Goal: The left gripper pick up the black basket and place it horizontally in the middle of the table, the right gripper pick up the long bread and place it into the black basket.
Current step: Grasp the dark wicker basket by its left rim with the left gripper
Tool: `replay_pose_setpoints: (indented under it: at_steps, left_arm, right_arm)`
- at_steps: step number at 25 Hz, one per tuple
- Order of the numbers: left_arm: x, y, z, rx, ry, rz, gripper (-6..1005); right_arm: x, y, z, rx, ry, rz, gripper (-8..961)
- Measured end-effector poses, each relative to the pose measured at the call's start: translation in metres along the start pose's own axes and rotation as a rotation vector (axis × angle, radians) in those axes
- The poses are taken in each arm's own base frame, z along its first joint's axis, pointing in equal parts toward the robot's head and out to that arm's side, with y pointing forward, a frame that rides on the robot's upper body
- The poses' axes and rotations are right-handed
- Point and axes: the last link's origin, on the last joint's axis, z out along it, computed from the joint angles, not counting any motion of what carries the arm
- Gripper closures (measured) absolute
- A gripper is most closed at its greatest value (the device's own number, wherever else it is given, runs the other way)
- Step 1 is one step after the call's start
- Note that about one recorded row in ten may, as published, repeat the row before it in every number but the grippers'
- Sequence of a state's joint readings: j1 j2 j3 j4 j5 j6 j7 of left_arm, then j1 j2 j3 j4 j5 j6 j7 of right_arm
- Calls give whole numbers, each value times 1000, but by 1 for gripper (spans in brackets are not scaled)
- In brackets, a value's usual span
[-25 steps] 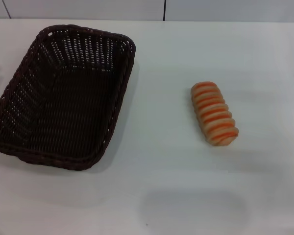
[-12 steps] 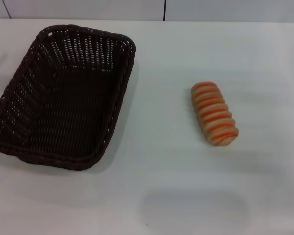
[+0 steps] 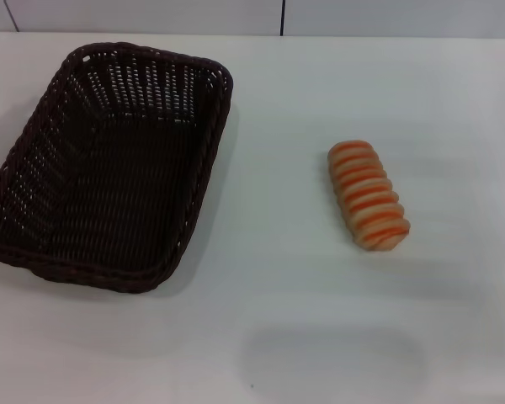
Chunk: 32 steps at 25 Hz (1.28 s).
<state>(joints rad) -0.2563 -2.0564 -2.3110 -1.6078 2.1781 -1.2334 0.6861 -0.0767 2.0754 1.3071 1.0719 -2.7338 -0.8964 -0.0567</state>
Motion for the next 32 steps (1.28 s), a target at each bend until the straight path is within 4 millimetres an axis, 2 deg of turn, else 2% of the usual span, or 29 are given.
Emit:
replay_pose_setpoints:
  at_steps: [5, 6, 15, 26, 32]
  left_arm:
    - [3, 18, 7, 72, -137, 43, 327]
    - [0, 27, 15, 95, -205, 74, 327]
    - [-13, 51, 38, 113, -318, 181, 323]
    - [-31, 45, 54, 107, -373, 153, 185]
    - [-41, 41, 60, 112, -406, 132, 199]
  right_arm:
    - [0, -1, 0, 2, 1, -4, 228]
    - [0, -1, 0, 2, 1, -4, 228]
    - [1, -2, 0, 1, 2, -7, 228]
    - [-2, -5, 1, 9, -8, -12, 228]
    - [-3, -6, 2, 9, -12, -18, 228]
